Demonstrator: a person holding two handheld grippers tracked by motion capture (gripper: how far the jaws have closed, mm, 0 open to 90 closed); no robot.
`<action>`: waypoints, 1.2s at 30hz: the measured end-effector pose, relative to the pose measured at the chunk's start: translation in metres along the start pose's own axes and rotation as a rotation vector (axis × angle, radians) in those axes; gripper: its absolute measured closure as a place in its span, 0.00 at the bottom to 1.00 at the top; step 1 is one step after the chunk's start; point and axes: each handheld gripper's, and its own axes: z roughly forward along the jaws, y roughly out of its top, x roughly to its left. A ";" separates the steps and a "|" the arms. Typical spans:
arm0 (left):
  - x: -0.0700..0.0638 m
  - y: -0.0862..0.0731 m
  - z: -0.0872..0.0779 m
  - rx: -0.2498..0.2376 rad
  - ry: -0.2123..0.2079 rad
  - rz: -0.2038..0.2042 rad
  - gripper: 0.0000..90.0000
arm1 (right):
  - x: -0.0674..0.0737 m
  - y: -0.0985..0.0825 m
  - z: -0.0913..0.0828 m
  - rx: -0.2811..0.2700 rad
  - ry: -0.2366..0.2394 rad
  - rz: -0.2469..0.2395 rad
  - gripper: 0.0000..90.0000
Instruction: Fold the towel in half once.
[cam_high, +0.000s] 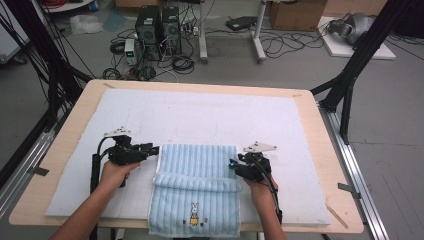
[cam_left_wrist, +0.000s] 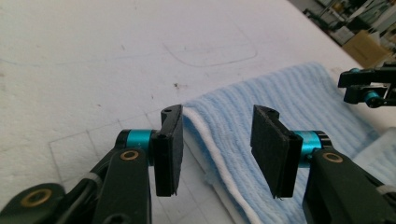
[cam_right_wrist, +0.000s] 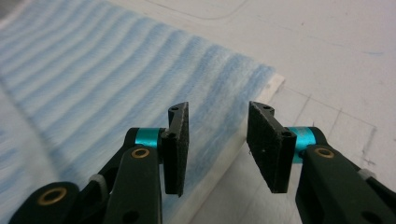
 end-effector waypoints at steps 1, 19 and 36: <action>0.000 -0.001 0.004 0.015 0.004 -0.001 0.58 | 0.000 0.001 0.003 0.011 -0.004 0.004 0.65; -0.012 0.002 0.025 0.073 0.116 0.092 0.60 | -0.006 0.006 0.003 -0.009 -0.038 0.019 0.62; -0.022 -0.004 0.034 0.123 0.070 0.171 0.95 | 0.002 0.011 0.018 0.089 0.045 -0.055 0.78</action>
